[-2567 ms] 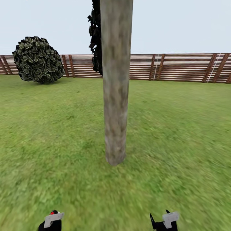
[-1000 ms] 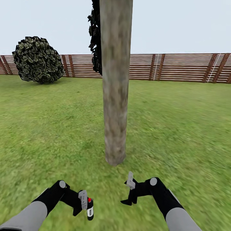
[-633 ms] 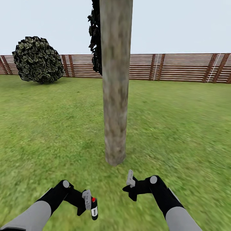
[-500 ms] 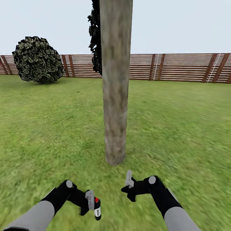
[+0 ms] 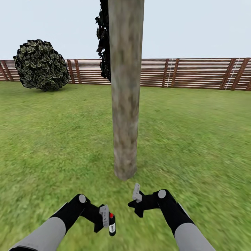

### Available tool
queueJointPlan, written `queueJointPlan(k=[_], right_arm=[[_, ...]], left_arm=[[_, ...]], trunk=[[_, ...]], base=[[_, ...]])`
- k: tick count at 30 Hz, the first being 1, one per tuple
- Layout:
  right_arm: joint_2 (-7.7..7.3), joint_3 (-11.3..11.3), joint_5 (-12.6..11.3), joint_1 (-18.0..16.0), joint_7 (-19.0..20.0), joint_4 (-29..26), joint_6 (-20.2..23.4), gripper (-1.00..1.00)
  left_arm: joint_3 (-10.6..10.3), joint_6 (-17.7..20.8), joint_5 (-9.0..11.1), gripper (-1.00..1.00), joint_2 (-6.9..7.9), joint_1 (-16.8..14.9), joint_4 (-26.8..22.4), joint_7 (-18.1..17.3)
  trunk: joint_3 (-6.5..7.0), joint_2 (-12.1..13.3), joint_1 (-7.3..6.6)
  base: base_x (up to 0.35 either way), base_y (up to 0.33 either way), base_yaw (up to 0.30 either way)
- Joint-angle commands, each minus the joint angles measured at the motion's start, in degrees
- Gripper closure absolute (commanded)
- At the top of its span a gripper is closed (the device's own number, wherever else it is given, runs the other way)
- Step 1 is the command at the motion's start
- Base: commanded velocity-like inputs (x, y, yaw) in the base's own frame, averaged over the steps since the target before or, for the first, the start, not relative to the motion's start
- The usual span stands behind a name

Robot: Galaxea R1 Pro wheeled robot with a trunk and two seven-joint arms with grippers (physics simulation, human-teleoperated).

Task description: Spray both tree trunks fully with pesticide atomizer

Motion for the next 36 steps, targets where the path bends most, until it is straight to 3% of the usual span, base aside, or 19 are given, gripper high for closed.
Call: queueJointPlan(k=[1,12,36], right_arm=[[0.1,-0.4,0.6,0.0,0.3,0.0,-0.5,1.0],[0.1,-0.4,0.5,0.0,0.3,0.0,-0.6,1.0],[0.1,-0.4,0.5,0.0,0.2,-0.1,-0.6,1.0]], left_arm=[[0.0,-0.5,-0.3,1.0,-0.03,0.0,-0.1,0.7],[0.0,-0.2,-0.4,1.0,-3.04,0.0,-2.1,2.8],[0.0,-0.1,0.2,1.0,-5.52,-0.1,-2.1,8.2]], trunk=[[-0.05,0.0,-0.01],[-0.05,0.0,-0.01],[-0.05,0.0,-0.01]], base=[[0.0,0.0,0.0],[0.0,0.0,0.0],[0.0,0.0,0.0]])
